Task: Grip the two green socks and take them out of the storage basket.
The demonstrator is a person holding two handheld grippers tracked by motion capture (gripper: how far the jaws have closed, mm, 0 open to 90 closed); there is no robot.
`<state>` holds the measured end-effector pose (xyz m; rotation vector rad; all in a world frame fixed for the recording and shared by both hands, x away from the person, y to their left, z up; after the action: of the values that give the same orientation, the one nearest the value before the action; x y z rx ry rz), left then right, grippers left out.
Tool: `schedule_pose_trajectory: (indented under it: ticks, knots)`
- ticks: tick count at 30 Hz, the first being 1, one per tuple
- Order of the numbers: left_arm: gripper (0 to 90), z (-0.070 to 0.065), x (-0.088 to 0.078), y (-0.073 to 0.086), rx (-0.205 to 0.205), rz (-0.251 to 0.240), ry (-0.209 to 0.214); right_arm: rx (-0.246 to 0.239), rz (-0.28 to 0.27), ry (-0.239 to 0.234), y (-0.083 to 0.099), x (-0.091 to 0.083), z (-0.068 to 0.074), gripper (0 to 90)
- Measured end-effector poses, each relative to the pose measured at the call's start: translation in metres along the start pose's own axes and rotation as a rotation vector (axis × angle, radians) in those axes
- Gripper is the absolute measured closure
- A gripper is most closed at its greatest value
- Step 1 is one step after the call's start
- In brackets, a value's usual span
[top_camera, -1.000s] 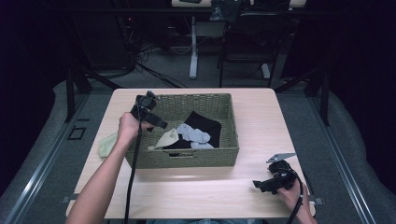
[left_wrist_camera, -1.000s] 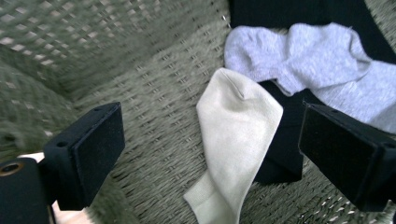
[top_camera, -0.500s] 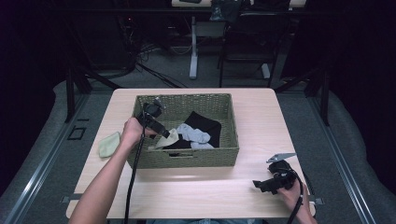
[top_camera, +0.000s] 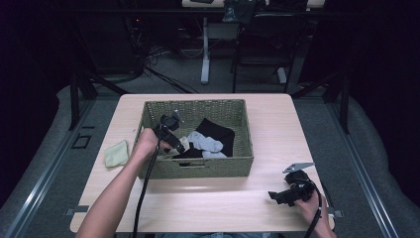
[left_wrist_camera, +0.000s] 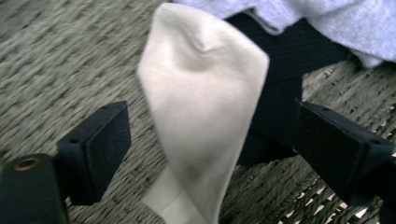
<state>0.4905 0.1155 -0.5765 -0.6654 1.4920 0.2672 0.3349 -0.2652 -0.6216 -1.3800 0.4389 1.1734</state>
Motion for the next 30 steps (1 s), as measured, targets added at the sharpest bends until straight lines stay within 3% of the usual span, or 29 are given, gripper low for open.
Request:
schedule_pose_trajectory:
  ticks: [2,6,7,11,15,18,20,23,27,30]
  knots:
    - [14.4,-0.002,0.004,-0.002,0.025,0.021,0.004,-0.004,0.0,0.014,0.0,0.0,-0.001,2.0]
    - [15.8,-0.003,0.009,-0.002,0.028,0.036,0.011,-0.006,-0.001,0.012,0.0,0.0,-0.001,2.0]
    - [16.7,-0.003,0.011,-0.002,0.026,0.043,0.01,0.001,0.001,-0.008,0.0,0.0,0.0,2.0]
    - [22.3,-0.002,0.015,-0.001,0.031,0.073,0.013,-0.003,0.001,0.002,0.0,0.0,-0.001,2.0]
    - [37.1,0.0,0.017,0.001,0.028,0.089,0.007,-0.005,-0.005,0.012,-0.001,0.0,-0.001,2.0]
    - [51.5,0.001,0.018,0.002,0.015,0.076,0.018,-0.008,-0.006,0.007,-0.001,0.0,-0.001,2.0]
    - [55.2,0.003,0.016,0.002,0.009,0.064,0.013,-0.006,-0.004,-0.002,0.0,-0.001,0.0,2.0]
    - [70.8,0.004,0.015,0.003,0.002,0.064,0.011,-0.007,-0.005,-0.002,-0.001,-0.001,0.0,2.0]
    - [81.5,0.006,0.013,0.004,0.006,0.087,-0.02,-0.011,-0.005,-0.004,-0.001,-0.001,0.0,2.0]
    - [83.8,0.008,0.01,0.005,0.006,0.084,-0.038,-0.007,-0.007,-0.004,-0.001,-0.001,0.0,2.0]
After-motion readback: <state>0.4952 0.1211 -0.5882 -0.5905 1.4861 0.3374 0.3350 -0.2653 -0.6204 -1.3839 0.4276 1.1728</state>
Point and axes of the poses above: each handheld gripper's, and its own axes: x roughly forward along the jaws, y roughly out of its underside, z roughly to its left, the point moved 7 cm from there along x, roughly forward along the jaws, and after that the axes turned 13 degrees about x, right-handed, at the moved point
